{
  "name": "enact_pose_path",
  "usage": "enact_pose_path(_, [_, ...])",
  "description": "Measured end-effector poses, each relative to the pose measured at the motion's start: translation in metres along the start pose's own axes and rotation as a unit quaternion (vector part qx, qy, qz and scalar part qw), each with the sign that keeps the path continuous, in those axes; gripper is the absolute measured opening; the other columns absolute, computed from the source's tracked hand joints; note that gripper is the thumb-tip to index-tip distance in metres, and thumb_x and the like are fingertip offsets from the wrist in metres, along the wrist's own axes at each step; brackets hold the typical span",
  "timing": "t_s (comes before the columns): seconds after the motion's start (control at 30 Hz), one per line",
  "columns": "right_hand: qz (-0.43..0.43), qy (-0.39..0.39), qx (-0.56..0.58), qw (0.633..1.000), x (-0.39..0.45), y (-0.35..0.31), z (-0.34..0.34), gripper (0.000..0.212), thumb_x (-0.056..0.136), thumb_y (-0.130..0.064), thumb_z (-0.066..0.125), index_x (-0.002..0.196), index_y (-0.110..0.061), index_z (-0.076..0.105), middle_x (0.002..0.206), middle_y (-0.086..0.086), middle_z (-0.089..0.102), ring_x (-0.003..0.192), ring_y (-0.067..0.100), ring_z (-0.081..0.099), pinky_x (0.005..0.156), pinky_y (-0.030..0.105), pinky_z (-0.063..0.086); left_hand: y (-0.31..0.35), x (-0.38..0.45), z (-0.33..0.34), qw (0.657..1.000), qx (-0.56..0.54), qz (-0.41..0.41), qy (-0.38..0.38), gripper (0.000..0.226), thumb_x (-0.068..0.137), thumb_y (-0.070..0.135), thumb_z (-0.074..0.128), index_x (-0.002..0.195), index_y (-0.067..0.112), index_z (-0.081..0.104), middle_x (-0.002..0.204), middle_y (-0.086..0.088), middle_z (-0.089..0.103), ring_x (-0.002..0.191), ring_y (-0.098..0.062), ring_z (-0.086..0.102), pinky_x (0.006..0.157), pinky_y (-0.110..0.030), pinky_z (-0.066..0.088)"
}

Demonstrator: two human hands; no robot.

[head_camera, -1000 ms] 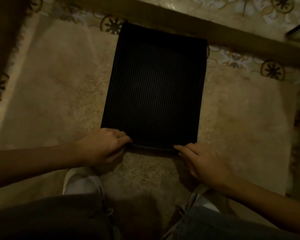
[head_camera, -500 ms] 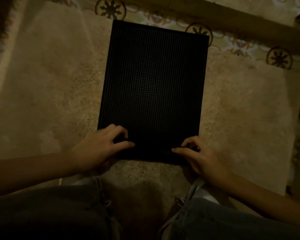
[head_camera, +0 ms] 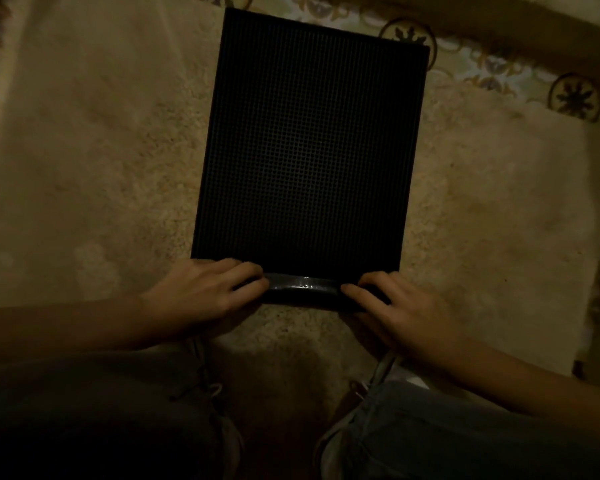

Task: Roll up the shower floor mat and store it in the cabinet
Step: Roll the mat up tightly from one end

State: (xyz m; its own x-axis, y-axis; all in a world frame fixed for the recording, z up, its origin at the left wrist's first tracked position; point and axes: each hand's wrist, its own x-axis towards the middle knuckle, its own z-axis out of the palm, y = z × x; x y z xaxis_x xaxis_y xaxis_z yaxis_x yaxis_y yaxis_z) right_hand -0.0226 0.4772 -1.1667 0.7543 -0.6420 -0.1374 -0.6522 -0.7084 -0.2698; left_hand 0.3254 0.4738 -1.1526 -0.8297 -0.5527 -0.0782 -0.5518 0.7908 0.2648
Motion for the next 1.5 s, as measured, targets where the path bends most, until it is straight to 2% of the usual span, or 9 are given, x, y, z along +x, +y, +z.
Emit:
enact_pose_path(0.2, [0.014,0.005,0.031,0.999,0.006,0.009,-0.007,0.043,0.096,-0.028,0.059,0.138,-0.015,0.060,0.109,0.015,0.061,0.084,0.027,0.059,0.051,0.036,0.052,-0.010,0.003,-0.005,0.998,-0.023,-0.041,-0.048,0.075,0.065,0.008,0.082,0.135,0.004,0.054,0.119,-0.018,0.066,0.087,-0.029,0.068,0.040,-0.031,0.053])
enact_pose_path(0.43, [0.009,-0.048,0.137,0.989,0.027,0.032,-0.024,0.044,0.103,-0.035,0.045,0.142,-0.017,0.056,0.116,0.015,0.053,0.080,0.020,0.054,0.056,0.041,0.054,-0.017,0.007,0.000,0.990,-0.102,-0.101,0.004,0.048,0.094,0.018,0.042,0.139,0.008,0.055,0.125,-0.023,0.057,0.104,-0.032,0.054,0.080,-0.042,0.054])
enact_pose_path(0.63, [0.025,-0.033,0.199,0.979,0.028,0.031,-0.025,0.042,0.100,-0.023,0.052,0.142,-0.025,0.056,0.114,0.010,0.058,0.085,0.021,0.056,0.062,0.042,0.053,-0.041,0.015,0.000,0.990,-0.120,-0.074,-0.023,0.059,0.088,0.023,0.036,0.146,0.019,0.045,0.115,-0.010,0.052,0.092,-0.019,0.039,0.076,-0.032,0.038])
enact_pose_path(0.83, [0.055,0.051,0.034,0.997,0.017,0.015,-0.012,0.053,0.086,-0.013,0.071,0.137,-0.020,0.061,0.122,0.016,0.064,0.115,0.038,0.056,0.090,0.055,0.047,-0.047,0.016,0.001,0.996,-0.073,-0.032,-0.025,0.050,0.089,0.021,0.049,0.138,0.020,0.046,0.115,-0.014,0.050,0.094,-0.024,0.044,0.072,-0.042,0.047])
enact_pose_path(1.0, [0.090,0.047,0.001,0.995,0.019,0.005,-0.005,0.079,0.070,0.004,0.080,0.142,-0.014,0.055,0.126,0.019,0.055,0.113,0.037,0.049,0.086,0.052,0.049,-0.041,0.015,0.002,0.997,-0.046,-0.052,-0.041,0.053,0.095,0.040,0.048,0.140,0.013,0.048,0.121,-0.018,0.053,0.098,-0.030,0.050,0.075,-0.043,0.048])
enact_pose_path(1.1, [0.112,0.050,0.004,0.992,0.022,0.002,-0.003,0.082,0.069,0.007,0.076,0.144,-0.014,0.053,0.125,0.020,0.058,0.112,0.036,0.051,0.084,0.051,0.050,-0.039,0.019,0.000,0.997,-0.014,-0.066,-0.038,0.047,0.092,0.017,0.053,0.139,0.010,0.052,0.118,-0.022,0.059,0.095,-0.035,0.053,0.069,-0.046,0.054])
enact_pose_path(1.2, [0.141,0.073,0.006,0.987,0.025,-0.004,-0.001,0.078,0.071,0.009,0.073,0.144,-0.014,0.054,0.124,0.021,0.061,0.112,0.035,0.050,0.084,0.049,0.049,-0.038,0.020,-0.004,0.996,-0.006,-0.080,-0.042,0.058,0.079,0.010,0.071,0.135,0.006,0.058,0.115,-0.025,0.063,0.088,-0.040,0.059,0.065,-0.048,0.056])
enact_pose_path(1.33, [0.188,0.115,0.041,0.975,0.034,-0.010,0.001,0.055,0.089,0.000,0.049,0.141,-0.015,0.057,0.121,0.019,0.062,0.110,0.035,0.056,0.083,0.048,0.050,-0.036,0.023,-0.009,0.996,-0.008,-0.083,-0.043,0.055,0.089,0.028,0.043,0.137,0.002,0.055,0.110,-0.025,0.064,0.082,-0.039,0.059,0.062,-0.047,0.056])
enact_pose_path(1.5, [0.170,0.130,0.082,0.973,0.039,-0.012,0.010,0.040,0.093,-0.019,0.066,0.130,-0.004,0.063,0.126,0.021,0.060,0.114,0.036,0.058,0.091,0.050,0.050,-0.037,0.026,-0.010,0.993,-0.031,-0.110,-0.040,0.059,0.096,0.040,0.036,0.140,0.006,0.052,0.112,-0.022,0.061,0.085,-0.034,0.056,0.059,-0.044,0.056])
